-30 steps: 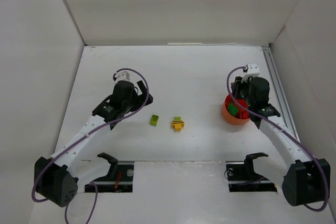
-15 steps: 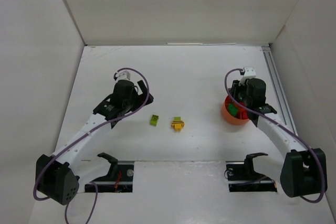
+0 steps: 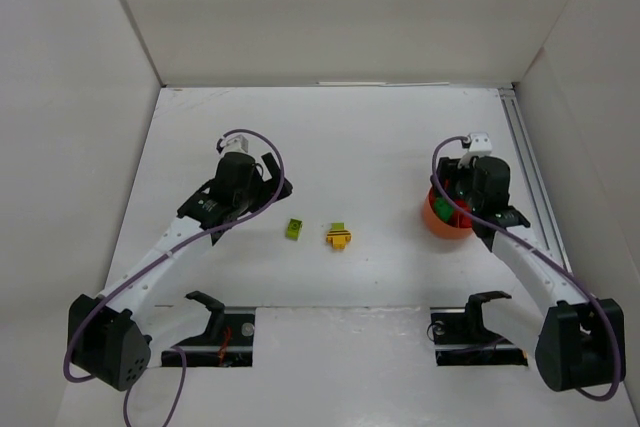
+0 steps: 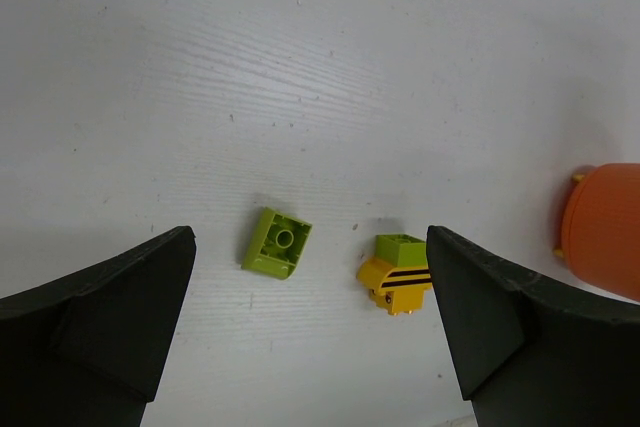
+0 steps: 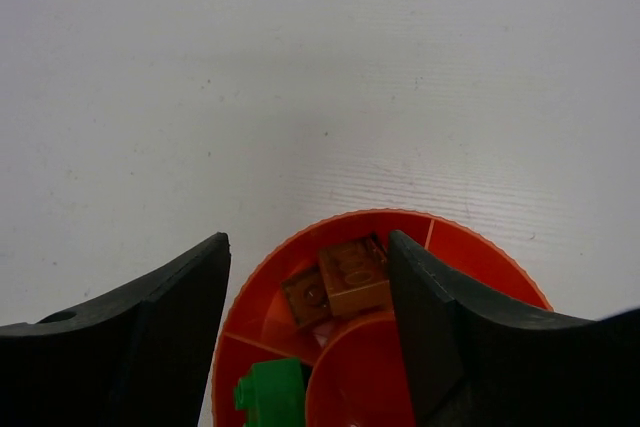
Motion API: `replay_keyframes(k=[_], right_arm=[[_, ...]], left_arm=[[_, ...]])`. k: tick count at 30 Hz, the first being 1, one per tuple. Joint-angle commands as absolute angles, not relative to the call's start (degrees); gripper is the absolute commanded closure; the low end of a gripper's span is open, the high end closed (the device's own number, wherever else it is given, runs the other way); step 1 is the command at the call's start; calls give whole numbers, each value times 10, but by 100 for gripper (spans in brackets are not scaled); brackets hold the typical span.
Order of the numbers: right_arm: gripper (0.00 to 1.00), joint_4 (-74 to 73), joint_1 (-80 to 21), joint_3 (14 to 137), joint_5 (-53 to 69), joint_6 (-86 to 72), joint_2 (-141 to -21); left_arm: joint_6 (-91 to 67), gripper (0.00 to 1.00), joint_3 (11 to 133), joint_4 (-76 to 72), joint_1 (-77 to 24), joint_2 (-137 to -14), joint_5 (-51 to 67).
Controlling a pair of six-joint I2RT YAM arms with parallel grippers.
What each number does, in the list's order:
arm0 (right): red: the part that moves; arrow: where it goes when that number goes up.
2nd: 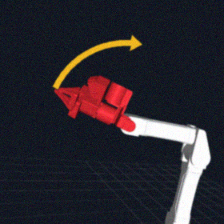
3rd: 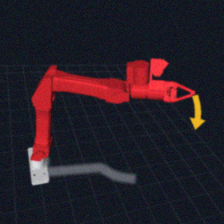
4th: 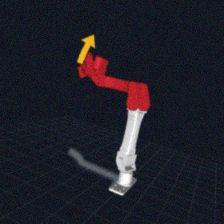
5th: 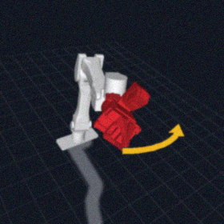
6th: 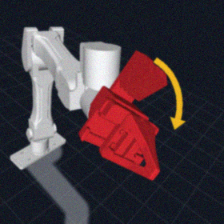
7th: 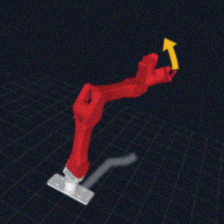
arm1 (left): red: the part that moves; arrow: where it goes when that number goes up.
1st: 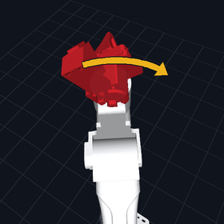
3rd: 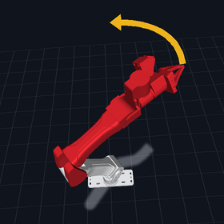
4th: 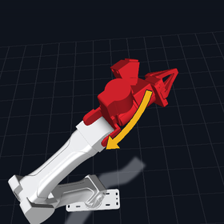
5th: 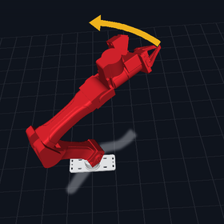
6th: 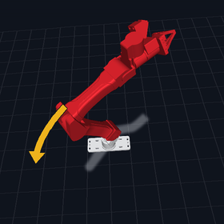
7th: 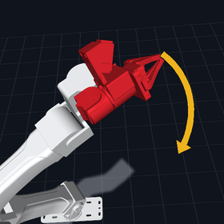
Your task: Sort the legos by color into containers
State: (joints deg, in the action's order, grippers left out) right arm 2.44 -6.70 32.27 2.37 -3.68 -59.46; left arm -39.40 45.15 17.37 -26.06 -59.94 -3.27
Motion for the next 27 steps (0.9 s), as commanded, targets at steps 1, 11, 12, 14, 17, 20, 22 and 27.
replay_keyframes(k=[1,11,12,14,17,20,22,27], right_arm=[[31,56,-62,321,32,-45,-570],[22,15,-126,384,44,13,-547],[19,9,-140,384,37,13,-547],[9,-6,-148,396,32,13,-547],[0,-22,-148,411,32,18,-541],[0,-54,-153,425,24,18,-535],[0,-68,-153,434,11,18,-535],[0,-97,-153,447,-15,18,-535]], left_arm=[[-386,0,476,163,-254,-600,-26],[-373,0,441,141,-254,-657,24],[-373,0,434,133,-254,-665,31],[-367,0,428,127,-254,-692,39],[-367,0,421,115,-267,-727,33],[-360,0,426,115,-295,-751,3],[-360,3,435,127,-309,-774,-25],[-360,9,447,139,-317,-823,-50]])
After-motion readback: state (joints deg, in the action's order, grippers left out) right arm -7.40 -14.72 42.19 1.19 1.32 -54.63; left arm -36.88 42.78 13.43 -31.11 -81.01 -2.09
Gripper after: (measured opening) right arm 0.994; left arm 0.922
